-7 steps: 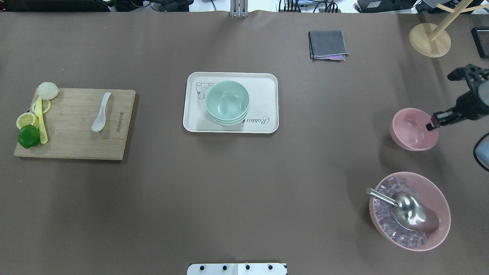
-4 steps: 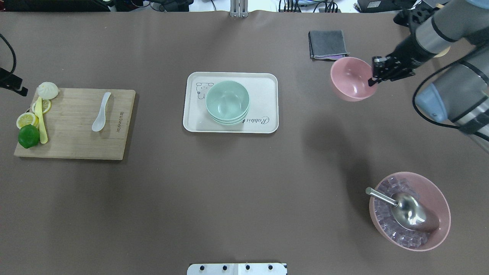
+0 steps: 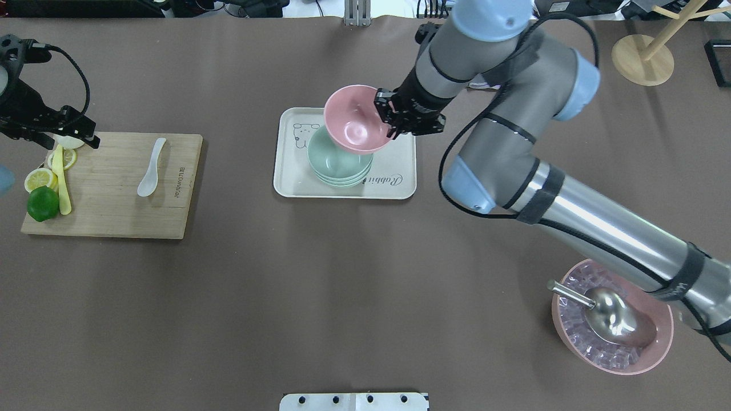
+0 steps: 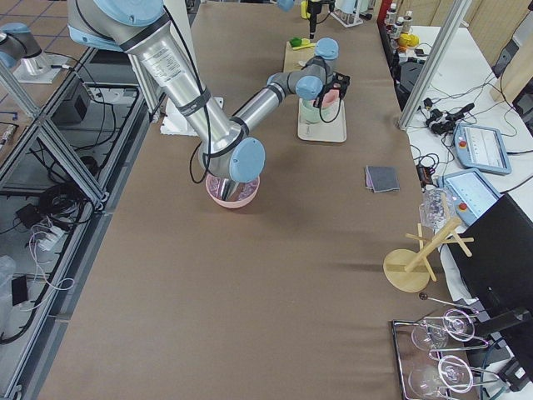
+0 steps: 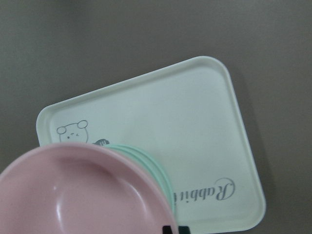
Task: Stack pink bowl on green and place spoon
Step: 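Carry the pink bowl onto the green bowls while the left gripper reaches the spoon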
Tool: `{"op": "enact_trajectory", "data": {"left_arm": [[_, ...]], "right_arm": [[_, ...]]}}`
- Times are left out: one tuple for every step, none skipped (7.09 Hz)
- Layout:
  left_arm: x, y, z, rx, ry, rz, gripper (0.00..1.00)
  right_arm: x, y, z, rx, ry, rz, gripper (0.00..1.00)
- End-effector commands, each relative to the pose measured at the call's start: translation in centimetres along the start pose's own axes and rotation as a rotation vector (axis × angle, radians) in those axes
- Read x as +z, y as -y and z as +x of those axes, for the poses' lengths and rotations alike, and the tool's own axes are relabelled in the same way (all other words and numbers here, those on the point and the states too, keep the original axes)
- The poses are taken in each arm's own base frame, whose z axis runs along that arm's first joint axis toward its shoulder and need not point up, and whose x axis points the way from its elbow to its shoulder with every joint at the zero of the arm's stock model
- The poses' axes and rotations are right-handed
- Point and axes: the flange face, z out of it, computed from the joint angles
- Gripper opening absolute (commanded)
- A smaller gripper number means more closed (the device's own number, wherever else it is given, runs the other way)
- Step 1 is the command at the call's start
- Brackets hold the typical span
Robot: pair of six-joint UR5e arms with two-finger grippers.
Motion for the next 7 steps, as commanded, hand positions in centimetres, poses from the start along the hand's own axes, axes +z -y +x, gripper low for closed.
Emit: {"op": "enact_trajectory", "data": {"left_arm": [[0.7,0.1,1.2,-0.005,-0.004,-0.008,0.98],[1.8,-0.1,2.3,0.008,0.013,-0.012,0.98],[3.2,0.2,3.6,0.001,0.050,0.000,0.98],[5.0,1.0,6.1,-0.002,0.050,-0.021,0.98],[6.5,1.8,7.7,0.001,0.054,-0.021,0.98],[8.1,2.4,8.7,0.010,0.067,-0.013,0.94],[9.5,3.5,8.4,0.028,0.074,0.000,0.90]], "right_arm": [[2.6,-1.9,-3.2,0.017,-0.016,0.025,0.00],[3.0,-1.9,-2.7,0.020,-0.021,0.023,0.00],[3.2,-2.0,-2.2,0.015,-0.024,0.019,0.99],[2.6,-2.7,-1.6,-0.001,-0.012,0.010,1.00],[1.1,-3.3,-0.1,-0.012,0.008,0.007,1.00],[-0.6,-2.5,1.6,-0.017,0.022,-0.013,1.00],[-1.9,-1.3,3.2,-0.022,0.026,-0.027,1.00]]}}
